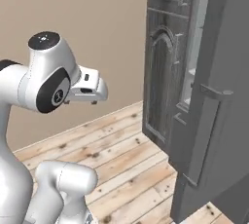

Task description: Grab the onion and lemon wedge from the fridge, place them in the blender, close the lid, and turn on the blender to create a marinade.

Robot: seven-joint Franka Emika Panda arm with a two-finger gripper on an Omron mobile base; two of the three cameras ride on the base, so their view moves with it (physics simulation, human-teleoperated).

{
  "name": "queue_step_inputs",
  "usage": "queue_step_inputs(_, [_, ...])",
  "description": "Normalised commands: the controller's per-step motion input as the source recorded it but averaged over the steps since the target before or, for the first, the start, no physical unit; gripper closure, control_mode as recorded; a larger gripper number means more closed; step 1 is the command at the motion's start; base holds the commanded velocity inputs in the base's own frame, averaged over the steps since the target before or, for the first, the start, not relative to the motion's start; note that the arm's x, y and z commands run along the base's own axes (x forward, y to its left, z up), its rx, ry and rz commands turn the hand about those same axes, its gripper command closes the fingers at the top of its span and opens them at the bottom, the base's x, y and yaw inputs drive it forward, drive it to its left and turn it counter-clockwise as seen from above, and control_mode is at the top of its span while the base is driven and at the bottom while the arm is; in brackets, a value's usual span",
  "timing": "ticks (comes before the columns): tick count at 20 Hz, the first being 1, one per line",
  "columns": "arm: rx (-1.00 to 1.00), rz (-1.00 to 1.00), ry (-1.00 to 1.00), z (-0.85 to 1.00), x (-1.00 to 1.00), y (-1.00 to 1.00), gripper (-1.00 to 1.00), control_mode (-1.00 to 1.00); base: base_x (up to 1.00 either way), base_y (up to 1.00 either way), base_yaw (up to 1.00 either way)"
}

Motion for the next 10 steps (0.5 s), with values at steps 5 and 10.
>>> queue_step_inputs(5, [0.00, 0.00, 0.00, 0.00, 0.00, 0.00, -1.00, 1.00, 0.32, 0.02, -0.78])
queue_step_inputs(10, [0.00, 0.00, 0.00, 0.00, 0.00, 0.00, -1.00, 1.00, 0.37, 0.09, -0.74])
